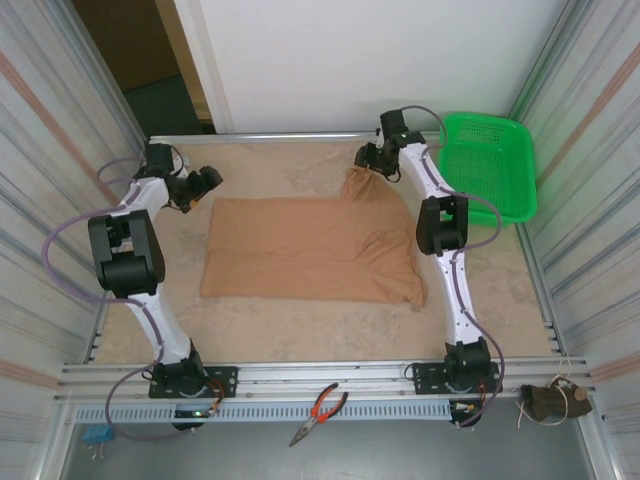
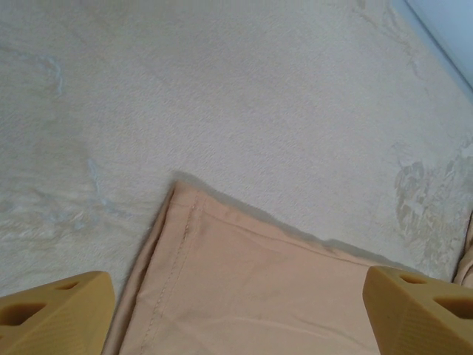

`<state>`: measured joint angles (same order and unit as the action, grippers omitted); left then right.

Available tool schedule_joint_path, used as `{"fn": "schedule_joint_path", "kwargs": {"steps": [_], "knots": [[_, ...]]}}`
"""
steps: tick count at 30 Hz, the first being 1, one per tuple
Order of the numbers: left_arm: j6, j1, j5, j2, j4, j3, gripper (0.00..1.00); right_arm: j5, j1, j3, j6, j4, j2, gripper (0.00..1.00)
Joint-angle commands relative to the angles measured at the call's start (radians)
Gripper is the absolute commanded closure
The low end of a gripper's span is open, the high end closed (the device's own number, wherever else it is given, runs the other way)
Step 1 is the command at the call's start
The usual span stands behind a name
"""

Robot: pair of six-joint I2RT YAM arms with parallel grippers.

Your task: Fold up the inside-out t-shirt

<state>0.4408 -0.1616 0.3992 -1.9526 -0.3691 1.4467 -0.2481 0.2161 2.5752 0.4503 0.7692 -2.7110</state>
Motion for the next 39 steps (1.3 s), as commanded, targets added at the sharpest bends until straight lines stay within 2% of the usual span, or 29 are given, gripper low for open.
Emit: {"fn": "schedule_joint_path", "kwargs": {"steps": [1,3,6,13,20,26,30,33,39], "knots": [[-0.016,0.007,0.018,-0.036,-0.021,0.043,0.13,-0.044,0.002,0.039,0.043,-0.036,-0.033,0.54],[-0.014,0.007,0.021,-0.048,-0.021,0.049,0.13,-0.064,-0.005,0.039,0.067,-0.053,-0.038,0.69],[-0.013,0.007,0.022,-0.061,-0.021,0.057,0.13,-0.078,-0.016,0.042,0.083,-0.066,-0.016,0.99],[-0.031,0.007,0.014,-0.099,-0.043,0.101,0.12,-0.066,-0.023,0.021,0.082,-0.079,0.105,1.0],[-0.061,0.009,0.006,-0.19,-0.097,0.189,0.13,-0.085,-0.023,0.003,0.084,-0.059,0.124,1.0],[-0.089,0.038,-0.005,-0.271,-0.157,0.29,0.17,-0.089,-0.021,-0.066,0.084,-0.086,0.155,1.0],[-0.091,0.059,-0.012,-0.308,-0.171,0.325,0.23,-0.093,-0.021,-0.084,0.088,-0.092,0.158,1.0],[-0.087,0.069,-0.017,-0.322,-0.176,0.33,0.34,-0.099,-0.021,-0.084,0.091,-0.091,0.156,1.0],[-0.073,0.071,-0.003,-0.33,-0.165,0.33,0.98,-0.108,-0.022,-0.09,0.093,-0.076,0.175,1.0]]}}
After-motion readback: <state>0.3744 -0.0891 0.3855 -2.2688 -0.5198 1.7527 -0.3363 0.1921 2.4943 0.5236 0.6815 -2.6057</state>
